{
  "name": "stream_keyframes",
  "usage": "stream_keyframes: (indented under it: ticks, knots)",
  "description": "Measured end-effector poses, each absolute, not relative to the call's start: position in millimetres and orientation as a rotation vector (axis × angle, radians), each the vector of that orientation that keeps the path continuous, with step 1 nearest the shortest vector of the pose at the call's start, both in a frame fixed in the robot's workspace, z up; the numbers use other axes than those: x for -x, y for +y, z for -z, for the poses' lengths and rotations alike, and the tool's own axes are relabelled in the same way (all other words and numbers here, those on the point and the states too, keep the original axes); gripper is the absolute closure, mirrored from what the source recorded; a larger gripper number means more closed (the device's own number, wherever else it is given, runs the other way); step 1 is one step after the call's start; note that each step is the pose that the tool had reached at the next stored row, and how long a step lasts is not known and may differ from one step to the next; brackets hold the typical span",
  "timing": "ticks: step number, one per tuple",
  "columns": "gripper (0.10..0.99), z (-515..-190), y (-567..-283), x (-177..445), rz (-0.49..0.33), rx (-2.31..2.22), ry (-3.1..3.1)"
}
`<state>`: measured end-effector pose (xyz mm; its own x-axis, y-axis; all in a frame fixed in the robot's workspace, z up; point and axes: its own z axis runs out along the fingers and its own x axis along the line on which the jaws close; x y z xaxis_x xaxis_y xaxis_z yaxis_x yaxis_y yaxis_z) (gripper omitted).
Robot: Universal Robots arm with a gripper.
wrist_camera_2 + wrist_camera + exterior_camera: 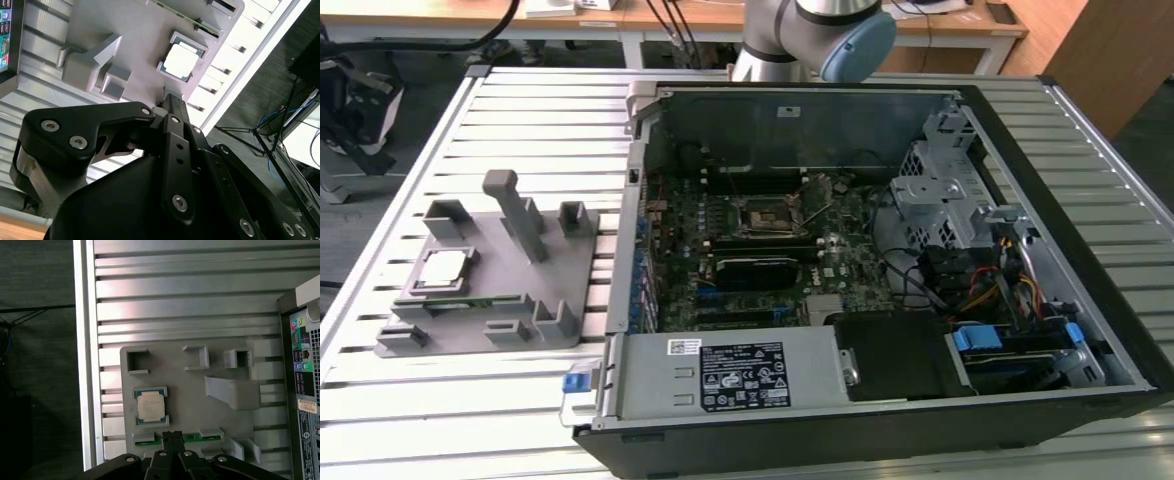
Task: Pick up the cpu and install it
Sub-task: 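Pick up the cpu and move it towards the insertion slot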
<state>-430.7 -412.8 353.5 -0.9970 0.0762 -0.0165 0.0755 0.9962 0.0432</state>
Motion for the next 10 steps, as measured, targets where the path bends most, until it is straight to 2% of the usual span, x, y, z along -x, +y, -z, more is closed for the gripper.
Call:
stream_keyframes:
  ticks: [10]
  knots:
    - [0.98, -349.4, -413.1, 430.7, -0.068, -0.119, 3.12]
